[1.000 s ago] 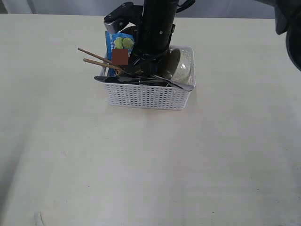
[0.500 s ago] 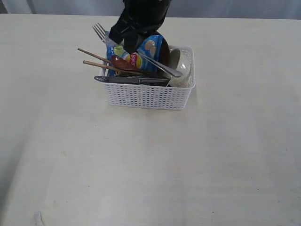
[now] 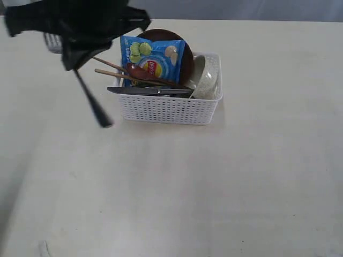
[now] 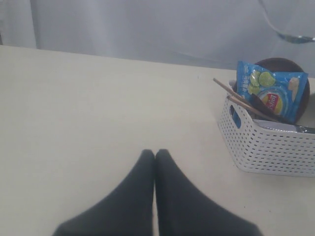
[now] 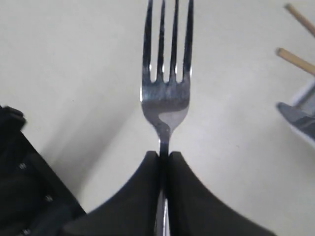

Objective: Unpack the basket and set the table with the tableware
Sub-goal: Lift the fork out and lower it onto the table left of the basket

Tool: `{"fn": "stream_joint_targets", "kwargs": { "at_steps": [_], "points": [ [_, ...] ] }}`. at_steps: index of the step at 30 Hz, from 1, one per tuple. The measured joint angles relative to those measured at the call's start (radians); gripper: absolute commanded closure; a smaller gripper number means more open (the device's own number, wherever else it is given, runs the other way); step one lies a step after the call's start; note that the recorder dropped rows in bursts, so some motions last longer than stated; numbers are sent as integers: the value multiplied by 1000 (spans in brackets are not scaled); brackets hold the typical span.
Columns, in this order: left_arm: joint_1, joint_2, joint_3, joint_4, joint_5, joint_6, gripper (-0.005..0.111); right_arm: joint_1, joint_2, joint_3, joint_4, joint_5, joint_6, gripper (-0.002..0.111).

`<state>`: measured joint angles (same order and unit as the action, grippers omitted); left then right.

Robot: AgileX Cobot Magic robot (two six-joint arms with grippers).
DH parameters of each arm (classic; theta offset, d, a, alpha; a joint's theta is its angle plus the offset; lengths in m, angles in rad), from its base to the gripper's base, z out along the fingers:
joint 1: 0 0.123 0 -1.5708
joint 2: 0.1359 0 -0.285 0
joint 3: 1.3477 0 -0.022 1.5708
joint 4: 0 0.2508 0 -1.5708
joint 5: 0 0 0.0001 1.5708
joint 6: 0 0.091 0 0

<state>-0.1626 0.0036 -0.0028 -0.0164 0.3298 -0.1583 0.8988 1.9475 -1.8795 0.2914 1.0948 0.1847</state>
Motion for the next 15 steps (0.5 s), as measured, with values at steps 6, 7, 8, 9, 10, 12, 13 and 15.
{"fn": "stream_joint_targets", "kwargs": {
  "at_steps": [6,7,8,9,10,12,13,15],
  "points": [
    [0,0,0,0,0,0,107,121,85,0,-158,-105,310,109],
    [0,0,0,0,0,0,107,127,107,0,-181,-107,363,109],
    [0,0,0,0,0,0,107,129,127,0,-193,-115,399,109],
    [0,0,0,0,0,0,107,129,151,0,-202,-124,437,109],
    [0,0,0,0,0,0,107,129,176,0,-206,-131,469,109],
    [0,0,0,0,0,0,107,129,216,0,-211,-139,519,109],
    [0,0,0,0,0,0,107,131,236,0,-216,-141,545,109],
    [0,0,0,0,0,0,107,133,269,0,-236,-143,593,109]
  ]
}}
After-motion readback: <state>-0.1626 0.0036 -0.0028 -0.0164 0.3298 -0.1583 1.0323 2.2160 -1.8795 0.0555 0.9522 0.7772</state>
